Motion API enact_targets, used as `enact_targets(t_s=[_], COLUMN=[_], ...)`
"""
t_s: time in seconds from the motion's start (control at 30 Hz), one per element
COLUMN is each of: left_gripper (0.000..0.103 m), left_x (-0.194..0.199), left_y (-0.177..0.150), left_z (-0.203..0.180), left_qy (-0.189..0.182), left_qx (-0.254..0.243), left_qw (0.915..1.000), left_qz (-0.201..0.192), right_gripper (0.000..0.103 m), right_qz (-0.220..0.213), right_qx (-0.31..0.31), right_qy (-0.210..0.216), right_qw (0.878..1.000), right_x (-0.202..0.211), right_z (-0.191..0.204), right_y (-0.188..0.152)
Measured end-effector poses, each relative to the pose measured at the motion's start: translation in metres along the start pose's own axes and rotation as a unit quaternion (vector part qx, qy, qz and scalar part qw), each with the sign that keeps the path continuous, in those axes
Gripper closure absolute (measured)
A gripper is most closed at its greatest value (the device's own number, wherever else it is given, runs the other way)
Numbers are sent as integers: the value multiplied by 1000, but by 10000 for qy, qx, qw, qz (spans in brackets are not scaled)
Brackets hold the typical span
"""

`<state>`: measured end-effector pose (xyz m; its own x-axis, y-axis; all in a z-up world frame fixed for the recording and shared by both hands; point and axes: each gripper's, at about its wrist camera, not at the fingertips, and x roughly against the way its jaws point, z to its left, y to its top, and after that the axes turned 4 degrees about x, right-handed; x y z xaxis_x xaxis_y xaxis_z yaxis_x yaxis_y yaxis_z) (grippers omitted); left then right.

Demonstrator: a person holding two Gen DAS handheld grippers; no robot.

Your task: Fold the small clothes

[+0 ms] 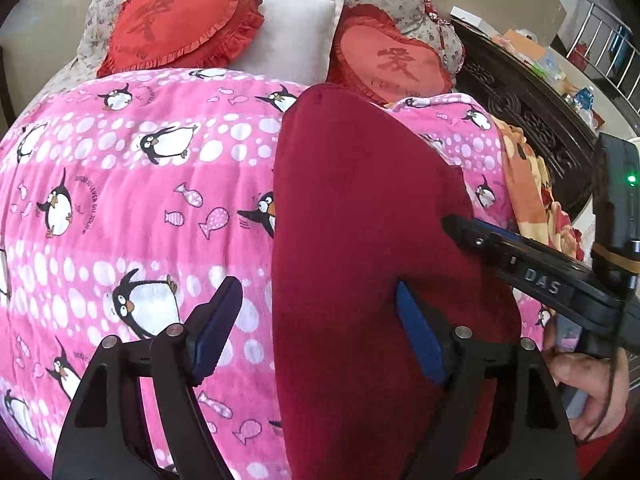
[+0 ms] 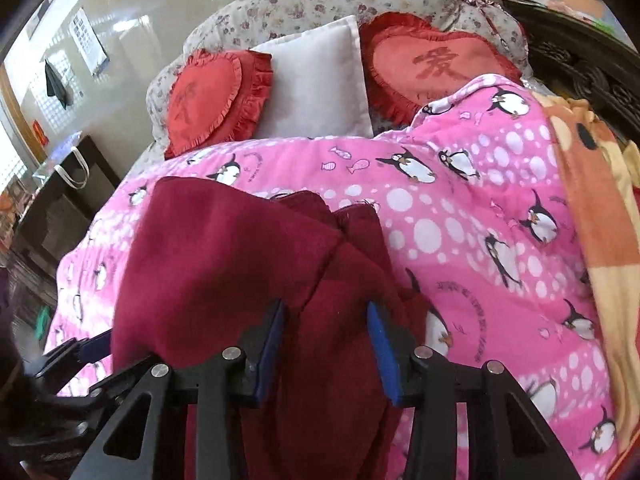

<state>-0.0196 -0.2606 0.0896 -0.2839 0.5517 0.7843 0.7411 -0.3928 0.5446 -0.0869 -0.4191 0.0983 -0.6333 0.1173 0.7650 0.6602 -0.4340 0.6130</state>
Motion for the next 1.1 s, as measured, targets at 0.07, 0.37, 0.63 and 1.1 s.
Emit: enact_targets(t_s=[0.07,0.37,0.63,1.1], left_gripper=[22,23,23,19], left_x=[-1,18,27,6], left_y=[0,-8,-26,-34], left_z=[2,5,9,13], left_qy=[-46,-85,-132,-728], left_qx=[57,150,280,391], left_qw=[10000,9998,9995,9963], left_qz=[15,57,118,250], right_gripper=[62,61,59,21], right_qz=[27,-279,157,-326], right_qx=[23,-135,-21,-1420], right_qy=[9,350,135,1671], right_qw=[10000,9989,9998,9751], right_x=[-3,61,52,17], right_z=[-2,0,4,-58], right_y=[2,-21,-72,-79])
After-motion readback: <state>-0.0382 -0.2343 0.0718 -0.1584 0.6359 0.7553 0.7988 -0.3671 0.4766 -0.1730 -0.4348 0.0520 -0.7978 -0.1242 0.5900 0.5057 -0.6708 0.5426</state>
